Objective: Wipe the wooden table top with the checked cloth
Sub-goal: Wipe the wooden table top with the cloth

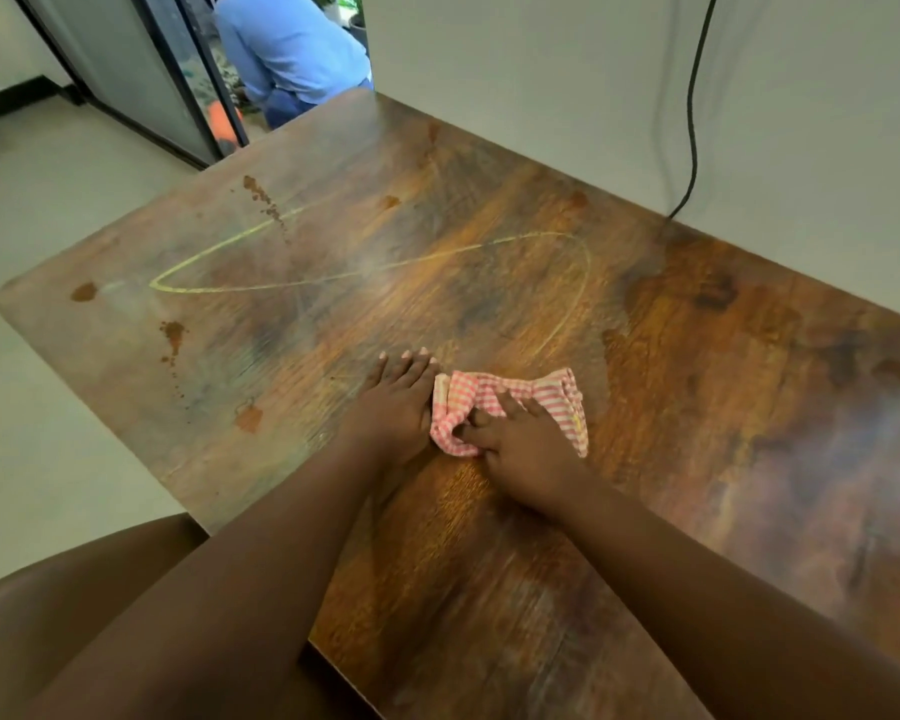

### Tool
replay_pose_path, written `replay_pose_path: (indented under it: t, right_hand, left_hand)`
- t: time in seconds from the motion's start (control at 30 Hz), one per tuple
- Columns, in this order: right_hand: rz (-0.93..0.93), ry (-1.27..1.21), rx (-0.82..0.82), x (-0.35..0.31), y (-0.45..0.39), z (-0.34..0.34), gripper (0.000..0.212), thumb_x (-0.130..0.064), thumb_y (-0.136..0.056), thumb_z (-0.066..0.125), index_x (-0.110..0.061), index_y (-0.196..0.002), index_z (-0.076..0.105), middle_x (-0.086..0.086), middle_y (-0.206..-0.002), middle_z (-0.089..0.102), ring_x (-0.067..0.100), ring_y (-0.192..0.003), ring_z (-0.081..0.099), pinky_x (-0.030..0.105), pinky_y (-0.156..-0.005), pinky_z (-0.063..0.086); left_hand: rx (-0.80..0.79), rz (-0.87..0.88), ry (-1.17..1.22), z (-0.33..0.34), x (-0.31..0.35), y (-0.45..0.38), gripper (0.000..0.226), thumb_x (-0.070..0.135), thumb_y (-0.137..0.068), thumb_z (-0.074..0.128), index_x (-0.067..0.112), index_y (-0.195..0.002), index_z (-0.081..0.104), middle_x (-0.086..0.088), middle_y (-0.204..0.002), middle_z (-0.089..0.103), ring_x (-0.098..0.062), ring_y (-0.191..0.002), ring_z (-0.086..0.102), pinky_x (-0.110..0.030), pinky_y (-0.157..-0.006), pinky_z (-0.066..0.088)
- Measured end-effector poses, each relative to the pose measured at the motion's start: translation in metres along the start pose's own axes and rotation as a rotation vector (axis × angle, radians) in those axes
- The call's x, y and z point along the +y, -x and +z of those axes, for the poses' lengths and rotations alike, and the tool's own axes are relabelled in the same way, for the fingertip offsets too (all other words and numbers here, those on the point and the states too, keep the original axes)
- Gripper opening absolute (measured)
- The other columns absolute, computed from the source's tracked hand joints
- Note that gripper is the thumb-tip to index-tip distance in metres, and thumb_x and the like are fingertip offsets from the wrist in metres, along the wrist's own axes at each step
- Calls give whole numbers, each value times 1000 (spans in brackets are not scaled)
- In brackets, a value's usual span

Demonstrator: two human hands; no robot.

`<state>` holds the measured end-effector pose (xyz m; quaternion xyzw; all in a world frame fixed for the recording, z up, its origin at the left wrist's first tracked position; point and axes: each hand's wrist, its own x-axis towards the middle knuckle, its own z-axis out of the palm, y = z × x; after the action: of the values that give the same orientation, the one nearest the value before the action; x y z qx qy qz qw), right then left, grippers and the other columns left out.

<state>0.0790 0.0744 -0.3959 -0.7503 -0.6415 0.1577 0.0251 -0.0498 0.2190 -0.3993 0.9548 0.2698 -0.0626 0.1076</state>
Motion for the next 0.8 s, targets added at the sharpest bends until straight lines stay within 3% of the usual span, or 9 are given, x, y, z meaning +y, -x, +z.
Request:
replay_pose_path:
  t: [0.07,0.2,0.33,0.43,0.6,0.8]
  right_hand:
    - [-19,-16,-6,8,22,0,51,-33,-86,29,-40,-134,46,-10,-149,38,31,-142,21,46,-112,16]
    - [18,-50,81,33,52,-3,49,-27,-83,41,-37,-129,54,-7,-141,49,34,-136,36,46,-108,28]
    - [68,-7,45,66,44,-13,50,-27,-89,45,-43,-135,43,-7,-151,35,23,-140,28,35,-110,27]
    - [174,-81,121,87,27,-25,55,-25,-86,50,-36,-139,42,4,-155,27,24,-137,33,37,-105,35]
    - [197,17,59,85,-18,-28,61,-33,-93,38,-25,-149,17,7,-158,15,26,-144,16,44,-114,18]
    - [115,53,111,74,-9,-17,54,-36,-95,31,-32,-147,17,3,-158,13,24,-145,12,44,-114,11]
  left_hand:
    - [-6,-9,-54,-3,0,-1,58,40,-101,14,17,-154,9,-4,-162,7,-18,-149,-1,-35,-113,-20]
    - [-51,-57,-86,-8,7,-3,57,37,-102,14,17,-154,5,-4,-162,2,-18,-149,-3,-34,-112,-20]
    - [-80,-105,-89,-10,20,-6,59,43,-101,12,16,-154,6,-5,-162,4,-20,-149,-1,-34,-112,-16]
    - [-71,-129,-102,-11,28,-9,61,46,-101,12,14,-153,11,-8,-161,9,-22,-149,3,-34,-112,-15]
    - [-83,-140,-62,-6,42,-23,61,45,-102,14,13,-153,7,-9,-161,4,-23,-149,0,-34,-113,-15]
    - [-75,-118,59,-7,50,-52,65,50,-101,15,15,-154,2,-8,-161,-4,-21,-148,-7,-34,-116,-9]
